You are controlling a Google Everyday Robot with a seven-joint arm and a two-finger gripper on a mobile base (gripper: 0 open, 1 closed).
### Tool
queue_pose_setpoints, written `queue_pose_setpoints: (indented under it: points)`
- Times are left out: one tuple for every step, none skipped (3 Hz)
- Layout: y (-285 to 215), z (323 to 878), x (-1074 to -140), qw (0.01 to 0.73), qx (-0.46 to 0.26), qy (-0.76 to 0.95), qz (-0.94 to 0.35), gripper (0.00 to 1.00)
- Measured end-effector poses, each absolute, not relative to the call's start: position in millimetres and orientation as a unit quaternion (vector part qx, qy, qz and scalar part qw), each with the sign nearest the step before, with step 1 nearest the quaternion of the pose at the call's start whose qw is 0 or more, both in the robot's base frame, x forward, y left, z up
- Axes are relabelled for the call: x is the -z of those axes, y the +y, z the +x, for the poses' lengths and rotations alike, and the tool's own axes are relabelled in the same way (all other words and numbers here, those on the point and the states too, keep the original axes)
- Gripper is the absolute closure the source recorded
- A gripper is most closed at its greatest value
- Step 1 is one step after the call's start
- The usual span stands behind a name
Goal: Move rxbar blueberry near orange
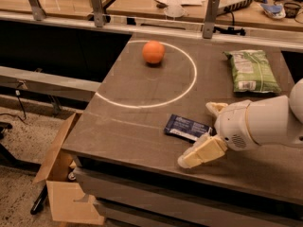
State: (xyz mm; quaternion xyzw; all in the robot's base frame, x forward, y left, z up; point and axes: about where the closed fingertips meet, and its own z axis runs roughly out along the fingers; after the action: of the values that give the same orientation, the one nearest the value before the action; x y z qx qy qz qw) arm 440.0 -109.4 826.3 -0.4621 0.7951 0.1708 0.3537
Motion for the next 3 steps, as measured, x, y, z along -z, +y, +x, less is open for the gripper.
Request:
queue_pose_setpoints:
  points:
    - [-111.4,443.1,-819.5,0.354,-0.181,0.8,-0.449,0.31]
    - [-112.7,444.9,-818.5,0.356,-0.191,0.802,-0.439,0.54]
    - [-112.9,445.0,-822.1,0.357,-0.191,0.802,-0.439,0.85]
